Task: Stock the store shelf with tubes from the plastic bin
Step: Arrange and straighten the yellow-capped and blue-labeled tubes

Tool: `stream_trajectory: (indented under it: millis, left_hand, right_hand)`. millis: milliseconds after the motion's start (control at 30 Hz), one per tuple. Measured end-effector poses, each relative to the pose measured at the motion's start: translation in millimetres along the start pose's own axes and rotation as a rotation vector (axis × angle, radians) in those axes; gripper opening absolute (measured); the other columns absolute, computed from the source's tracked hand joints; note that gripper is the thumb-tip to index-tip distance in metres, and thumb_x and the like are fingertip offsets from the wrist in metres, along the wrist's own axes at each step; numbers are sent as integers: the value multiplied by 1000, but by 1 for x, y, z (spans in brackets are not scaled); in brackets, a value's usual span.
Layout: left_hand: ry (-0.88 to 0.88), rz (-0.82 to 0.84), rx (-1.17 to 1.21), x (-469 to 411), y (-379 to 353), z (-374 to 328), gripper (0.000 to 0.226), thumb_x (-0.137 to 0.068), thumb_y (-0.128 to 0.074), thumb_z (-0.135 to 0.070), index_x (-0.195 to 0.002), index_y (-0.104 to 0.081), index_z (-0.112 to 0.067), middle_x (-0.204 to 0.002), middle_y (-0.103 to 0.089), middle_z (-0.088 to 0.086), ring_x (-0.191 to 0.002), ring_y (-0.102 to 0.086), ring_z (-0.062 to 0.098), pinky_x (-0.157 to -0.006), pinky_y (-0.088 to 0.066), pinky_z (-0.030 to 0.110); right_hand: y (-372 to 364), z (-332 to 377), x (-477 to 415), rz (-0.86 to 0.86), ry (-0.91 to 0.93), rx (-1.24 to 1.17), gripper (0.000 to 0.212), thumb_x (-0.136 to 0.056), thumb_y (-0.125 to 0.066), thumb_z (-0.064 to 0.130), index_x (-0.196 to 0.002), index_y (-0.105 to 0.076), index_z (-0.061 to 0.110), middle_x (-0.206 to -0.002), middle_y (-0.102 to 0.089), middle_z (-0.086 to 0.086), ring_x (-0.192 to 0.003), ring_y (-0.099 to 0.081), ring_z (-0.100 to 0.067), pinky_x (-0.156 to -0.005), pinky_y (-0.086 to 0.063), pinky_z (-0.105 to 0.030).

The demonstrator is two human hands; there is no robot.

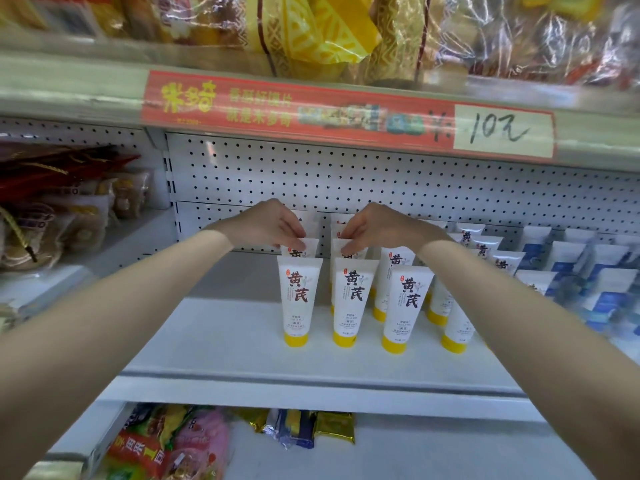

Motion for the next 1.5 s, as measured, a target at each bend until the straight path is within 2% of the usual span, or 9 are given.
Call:
stream_trajectory:
  millis: [133, 367, 667, 833, 1000, 1133, 1267, 1400, 1500]
  left_hand:
    - [15, -6, -4, 5, -4, 2, 10, -74, -76, -10, -84, -73, -9, -83, -73, 8, -72, -67, 13, -75, -58, 32]
    - [19, -51, -36, 3, -2, 4, 13, -71, -76, -11, -82, -75, -4, -84, -72, 17, -83, -68, 35, -80, -56, 43]
    - [44, -74, -1, 4, -2, 5, 14, -72, -77, -11, -83, -75, -4, -86, -72, 17, -88, -67, 35, -80, -56, 39]
    - [29, -52, -13, 7, -3, 1, 13, -74, -76, -11, -84, -74, -3, -87, -72, 16, -88, -67, 34, -78, -56, 36]
    - [14, -102, -67, 15, 1, -10, 28, -77, -74, -21, -103, -70, -12, -101, -70, -1, -92, -64, 8, -82, -46, 17]
    - [-53, -207, -26, 30, 9, -32, 22, -81, -71, -23, -99, -71, -11, -99, -70, 0, -92, -64, 12, -88, -48, 23]
    - [-24, -152, -2, 50, 1, -37, 17, -77, -74, -30, -89, -74, -19, -91, -71, -7, -92, -65, 10, -87, -49, 26]
    - [23, -73, -25, 62, -16, -30, 22, -72, -79, -25, -91, -73, -16, -90, -72, -1, -83, -64, 10, -77, -48, 19]
    - [38, -87, -102, 65, -21, -24, 24, -70, -80, -23, -91, -72, -14, -87, -69, -1, -78, -61, 12, -66, -43, 12]
  right_hand:
    - [-4, -3, 0, 9, -14, 59, 27, -71, -78, 12, -98, -73, 9, -92, -71, -3, -93, -67, -20, -89, -51, -33]
    - [-3, -1, 1, -39, -27, 91, 24, -70, -79, 12, -94, -73, 10, -93, -71, -5, -90, -65, -18, -82, -49, -29]
    - [-4, 1, 2, -42, -29, 103, 25, -72, -78, 13, -96, -73, 10, -89, -67, 1, -94, -63, -15, -75, -45, -23]
    - [-4, 1, 5, -36, -24, 71, 28, -72, -77, 10, -100, -72, 7, -99, -71, -6, -95, -66, -19, -86, -51, -31]
    - [7, 9, 18, -114, 25, -18, 30, -77, -75, 13, -106, -68, 8, -100, -68, -5, -89, -62, -12, -74, -44, -13]
    - [16, 19, 37, -167, 49, -74, 23, -79, -73, 20, -100, -69, 12, -94, -68, 1, -90, -64, -12, -88, -48, -22]
    - [6, 23, 59, -78, 29, -44, 21, -74, -77, 29, -93, -71, 21, -91, -70, 10, -93, -64, -8, -85, -46, -22]
    - [-8, 19, 66, -34, -11, 59, 37, -71, -80, 29, -104, -69, 20, -95, -66, 10, -88, -61, -2, -72, -42, -14]
    - [-17, 15, 62, -21, -39, 125, 52, -71, -79, 27, -118, -63, 16, -110, -63, 2, -99, -56, -10, -80, -42, -20]
Point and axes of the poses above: each hand's wrist, its own x-axis away from the middle knuckle, its own y-axis out of the back of the hand, z = x × y, the point moved 5 cm from there along -x, towards the middle knuckle
